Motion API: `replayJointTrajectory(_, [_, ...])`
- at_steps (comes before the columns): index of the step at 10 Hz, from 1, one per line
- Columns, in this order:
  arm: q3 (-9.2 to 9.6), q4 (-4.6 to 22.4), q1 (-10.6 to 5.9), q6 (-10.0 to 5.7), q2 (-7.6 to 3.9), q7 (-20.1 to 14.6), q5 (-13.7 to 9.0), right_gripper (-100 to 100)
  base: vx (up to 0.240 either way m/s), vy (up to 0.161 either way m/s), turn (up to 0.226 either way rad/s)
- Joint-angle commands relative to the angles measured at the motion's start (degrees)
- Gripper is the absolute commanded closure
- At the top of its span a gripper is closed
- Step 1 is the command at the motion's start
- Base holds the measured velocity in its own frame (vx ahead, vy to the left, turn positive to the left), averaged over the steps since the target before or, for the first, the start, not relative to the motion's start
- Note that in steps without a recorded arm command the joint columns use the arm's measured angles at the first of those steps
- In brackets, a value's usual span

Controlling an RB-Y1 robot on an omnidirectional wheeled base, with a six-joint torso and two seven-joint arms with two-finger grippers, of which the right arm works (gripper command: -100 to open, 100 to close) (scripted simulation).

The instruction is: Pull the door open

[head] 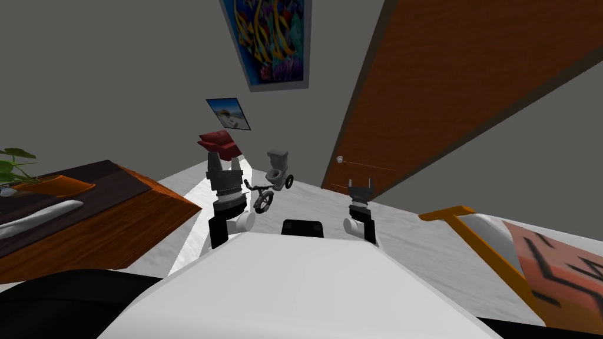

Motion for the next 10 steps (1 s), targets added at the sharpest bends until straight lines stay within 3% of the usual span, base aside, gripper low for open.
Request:
replayJointTrajectory(1, [-0.05,2.7,-0.48,-1.36,-0.30,-1.8,-1.5,-100,0.090,-0.043,0.179])
replayJointTrajectory(10, [-0.83,14.8,-2.57,-6.13,-1.60,-11.6,-10.2,-100,0.082,-0.065,0.155])
